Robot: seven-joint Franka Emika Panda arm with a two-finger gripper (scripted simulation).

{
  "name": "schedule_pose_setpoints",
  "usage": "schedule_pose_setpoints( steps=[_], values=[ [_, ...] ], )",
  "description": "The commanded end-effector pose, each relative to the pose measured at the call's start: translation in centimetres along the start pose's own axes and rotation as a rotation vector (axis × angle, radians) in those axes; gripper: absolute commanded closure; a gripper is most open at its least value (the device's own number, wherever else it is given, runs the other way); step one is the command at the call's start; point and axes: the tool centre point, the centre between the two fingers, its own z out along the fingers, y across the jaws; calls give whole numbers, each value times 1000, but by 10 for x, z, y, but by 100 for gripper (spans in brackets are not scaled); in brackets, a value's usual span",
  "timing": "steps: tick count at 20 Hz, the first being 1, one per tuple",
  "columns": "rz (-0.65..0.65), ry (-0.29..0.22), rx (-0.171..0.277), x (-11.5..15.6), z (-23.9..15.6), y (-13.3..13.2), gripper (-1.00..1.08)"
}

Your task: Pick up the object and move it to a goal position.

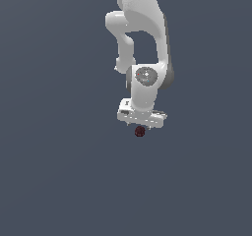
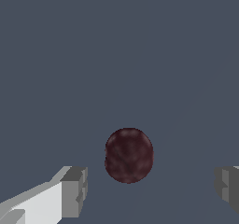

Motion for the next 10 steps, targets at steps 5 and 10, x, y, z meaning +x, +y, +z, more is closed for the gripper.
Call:
schedule_pose_setpoints(
  steps=[5, 10],
  values=[
    [24, -1, 1, -8, 9, -9, -92],
    [21, -1, 1, -8, 12, -9, -92]
  ],
)
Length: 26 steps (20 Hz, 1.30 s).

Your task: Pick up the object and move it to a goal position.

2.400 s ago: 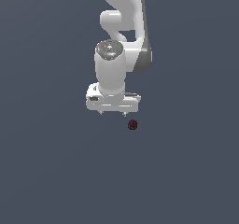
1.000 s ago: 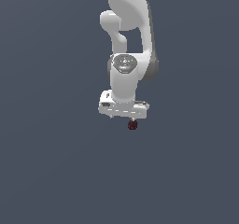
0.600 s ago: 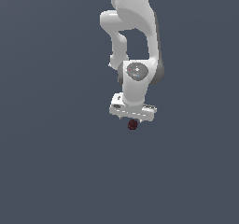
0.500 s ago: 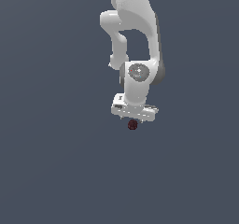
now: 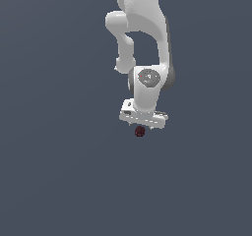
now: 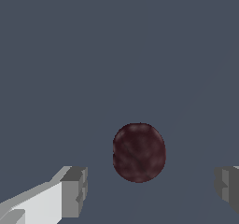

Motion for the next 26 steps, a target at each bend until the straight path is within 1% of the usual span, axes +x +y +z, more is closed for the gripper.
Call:
schedule_pose_setpoints(
  steps=[1, 10, 15, 16, 26],
  values=[
    [0, 0, 0, 0, 4, 0, -92],
    [3, 0, 0, -2, 43, 0, -92],
    [4, 0, 0, -1, 50, 0, -92],
    [4, 0, 0, -1, 50, 0, 108],
    [3, 0, 0, -1, 49, -1, 108]
  ],
)
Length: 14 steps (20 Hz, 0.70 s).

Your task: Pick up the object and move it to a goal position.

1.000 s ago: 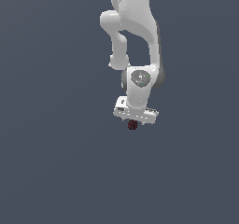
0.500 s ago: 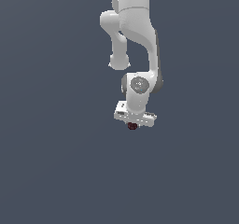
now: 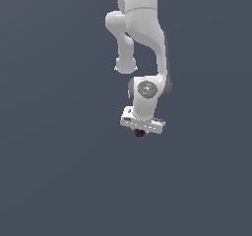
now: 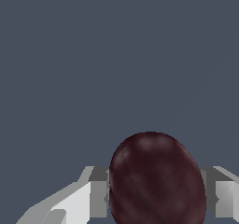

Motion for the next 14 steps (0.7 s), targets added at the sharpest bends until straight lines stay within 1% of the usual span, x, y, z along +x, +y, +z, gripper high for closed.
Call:
schedule_pose_setpoints(
  steps=[1, 7, 14],
  values=[
    [0, 0, 0, 0, 0, 0, 108],
    [0, 0, 0, 4, -16, 4, 108],
    [0, 0, 0, 16, -62, 17, 108]
  ],
)
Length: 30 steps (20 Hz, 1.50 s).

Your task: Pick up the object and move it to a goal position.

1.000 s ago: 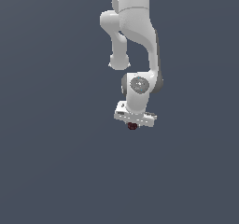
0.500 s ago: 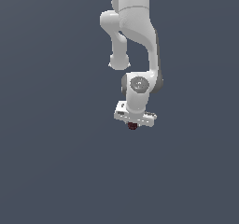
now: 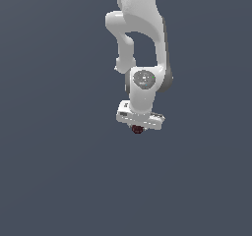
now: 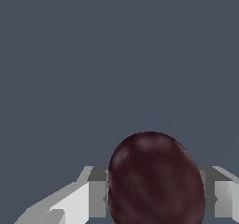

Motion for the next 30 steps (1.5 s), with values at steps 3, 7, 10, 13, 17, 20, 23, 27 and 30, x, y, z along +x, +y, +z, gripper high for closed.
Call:
schedule_pose_setpoints(
  steps=[3, 7, 10, 13, 17, 20, 23, 27, 30],
  values=[
    [0, 2, 1, 11, -40, 11, 108],
    [1, 2, 1, 22, -83, 22, 108],
    [1, 2, 1, 31, -116, 31, 108],
    [1, 2, 1, 39, -149, 40, 108],
    [1, 2, 1, 51, -190, 50, 108],
    [1, 2, 1, 60, -220, 58, 108],
    [1, 2, 1, 68, -249, 66, 108],
    [1, 2, 0, 78, -282, 74, 108],
    [1, 2, 0, 84, -303, 79, 108]
  ],
)
